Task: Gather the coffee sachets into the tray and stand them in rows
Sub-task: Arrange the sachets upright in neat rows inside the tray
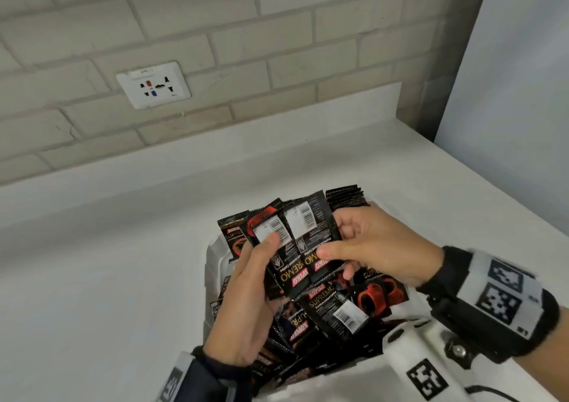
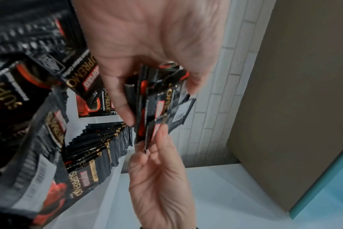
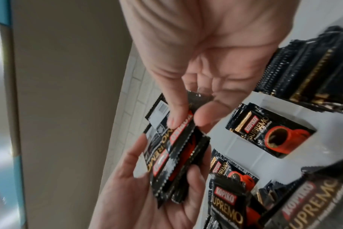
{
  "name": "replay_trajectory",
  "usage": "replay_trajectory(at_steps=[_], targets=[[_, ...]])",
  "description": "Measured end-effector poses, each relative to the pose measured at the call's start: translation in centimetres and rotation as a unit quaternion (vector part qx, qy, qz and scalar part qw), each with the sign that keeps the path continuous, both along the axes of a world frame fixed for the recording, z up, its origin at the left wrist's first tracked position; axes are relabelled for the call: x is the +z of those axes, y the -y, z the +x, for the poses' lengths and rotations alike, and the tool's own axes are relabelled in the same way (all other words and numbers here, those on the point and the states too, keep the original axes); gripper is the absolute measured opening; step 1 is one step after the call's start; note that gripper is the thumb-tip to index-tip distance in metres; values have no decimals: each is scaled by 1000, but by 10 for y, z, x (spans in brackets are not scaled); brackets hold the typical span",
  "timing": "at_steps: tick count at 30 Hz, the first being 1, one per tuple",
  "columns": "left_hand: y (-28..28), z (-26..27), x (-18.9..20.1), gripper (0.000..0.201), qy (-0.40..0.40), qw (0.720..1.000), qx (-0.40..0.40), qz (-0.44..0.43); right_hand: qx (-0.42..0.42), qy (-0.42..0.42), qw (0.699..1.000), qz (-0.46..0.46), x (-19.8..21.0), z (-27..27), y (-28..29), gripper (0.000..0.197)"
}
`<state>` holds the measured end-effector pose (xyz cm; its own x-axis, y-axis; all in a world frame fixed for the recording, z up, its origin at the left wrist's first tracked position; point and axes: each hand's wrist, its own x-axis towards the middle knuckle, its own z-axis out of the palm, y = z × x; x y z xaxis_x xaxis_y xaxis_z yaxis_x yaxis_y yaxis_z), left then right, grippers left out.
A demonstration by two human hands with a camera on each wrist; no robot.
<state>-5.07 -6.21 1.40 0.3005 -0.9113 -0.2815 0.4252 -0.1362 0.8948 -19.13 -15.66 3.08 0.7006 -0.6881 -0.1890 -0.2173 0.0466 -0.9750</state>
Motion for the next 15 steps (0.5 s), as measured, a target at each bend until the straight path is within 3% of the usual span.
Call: replay_trajectory(at_steps=[5, 15], targets=[[-3, -2, -6, 48, 9, 1000, 21, -11, -24, 29, 998, 59, -4, -4, -3, 16], [-1, -9, -4, 33, 66, 991, 99, -58, 2, 35, 999, 11, -5, 4, -21, 20]])
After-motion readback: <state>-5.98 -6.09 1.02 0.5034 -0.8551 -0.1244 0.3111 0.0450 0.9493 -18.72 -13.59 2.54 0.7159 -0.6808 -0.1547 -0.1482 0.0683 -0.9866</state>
